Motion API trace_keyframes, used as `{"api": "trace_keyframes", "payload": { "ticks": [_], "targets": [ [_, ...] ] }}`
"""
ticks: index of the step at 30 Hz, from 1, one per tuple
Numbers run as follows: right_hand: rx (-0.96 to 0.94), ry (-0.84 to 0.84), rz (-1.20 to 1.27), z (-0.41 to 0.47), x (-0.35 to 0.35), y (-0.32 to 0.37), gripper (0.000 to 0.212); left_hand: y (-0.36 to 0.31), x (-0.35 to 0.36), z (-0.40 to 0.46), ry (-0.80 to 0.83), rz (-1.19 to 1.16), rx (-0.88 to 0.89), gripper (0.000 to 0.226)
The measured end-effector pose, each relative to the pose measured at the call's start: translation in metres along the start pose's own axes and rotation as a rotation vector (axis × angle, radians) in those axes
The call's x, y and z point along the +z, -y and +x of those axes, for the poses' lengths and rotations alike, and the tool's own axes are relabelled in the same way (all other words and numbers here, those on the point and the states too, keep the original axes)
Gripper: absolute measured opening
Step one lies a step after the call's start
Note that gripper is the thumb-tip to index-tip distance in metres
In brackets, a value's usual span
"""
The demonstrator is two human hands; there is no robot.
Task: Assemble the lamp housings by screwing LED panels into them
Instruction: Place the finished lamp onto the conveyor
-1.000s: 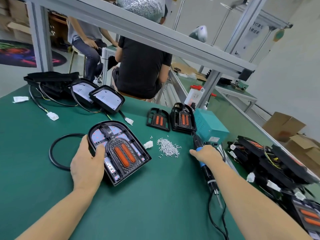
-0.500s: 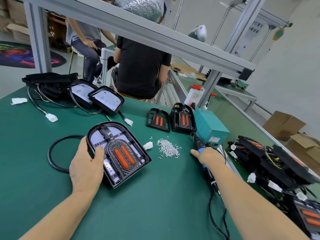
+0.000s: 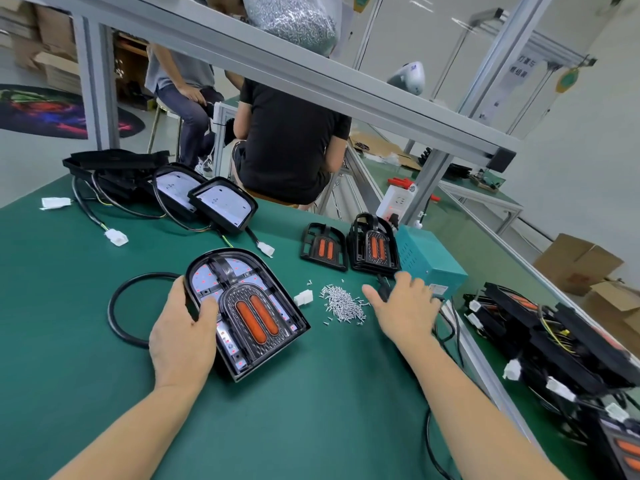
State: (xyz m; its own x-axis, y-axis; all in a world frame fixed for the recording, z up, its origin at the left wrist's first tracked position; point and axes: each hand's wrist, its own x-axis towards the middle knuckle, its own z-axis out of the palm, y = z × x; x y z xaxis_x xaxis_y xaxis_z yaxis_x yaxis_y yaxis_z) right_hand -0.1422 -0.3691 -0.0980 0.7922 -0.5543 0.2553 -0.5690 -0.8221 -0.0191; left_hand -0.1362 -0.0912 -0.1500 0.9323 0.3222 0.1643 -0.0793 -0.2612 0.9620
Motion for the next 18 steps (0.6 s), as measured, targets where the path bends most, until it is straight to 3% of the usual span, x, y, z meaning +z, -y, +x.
{"api": "trace_keyframes", "payload": {
  "ticks": [2, 5, 8, 10, 14, 18],
  "targets": [
    [-0.149, 0.025, 0.332, -0.016, -0.005, 0.028, 0.068, 0.000, 0.000, 0.000, -0.005, -0.002, 0.004, 0.023],
    [-0.246, 0.349, 0.837, -0.049, -0.006, 0.069, 0.066, 0.000, 0.000, 0.000, -0.007, -0.009, 0.010, 0.024],
    [-0.246, 0.490, 0.992, -0.071, 0.004, 0.093, 0.070, -0.001, -0.002, 0.000, 0.003, -0.021, 0.010, 0.027],
    [-0.233, 0.472, 1.039, -0.079, 0.011, 0.098, 0.063, -0.001, -0.002, 0.000, 0.006, -0.022, 0.013, 0.028],
    [-0.198, 0.380, 1.163, -0.083, 0.024, 0.101, 0.028, -0.004, -0.003, 0.004, 0.066, -0.030, 0.002, 0.022],
    [-0.165, 0.296, 1.191, -0.086, 0.030, 0.103, 0.026, -0.004, -0.019, 0.025, 0.065, 0.055, 0.022, 0.032]
  ]
}}
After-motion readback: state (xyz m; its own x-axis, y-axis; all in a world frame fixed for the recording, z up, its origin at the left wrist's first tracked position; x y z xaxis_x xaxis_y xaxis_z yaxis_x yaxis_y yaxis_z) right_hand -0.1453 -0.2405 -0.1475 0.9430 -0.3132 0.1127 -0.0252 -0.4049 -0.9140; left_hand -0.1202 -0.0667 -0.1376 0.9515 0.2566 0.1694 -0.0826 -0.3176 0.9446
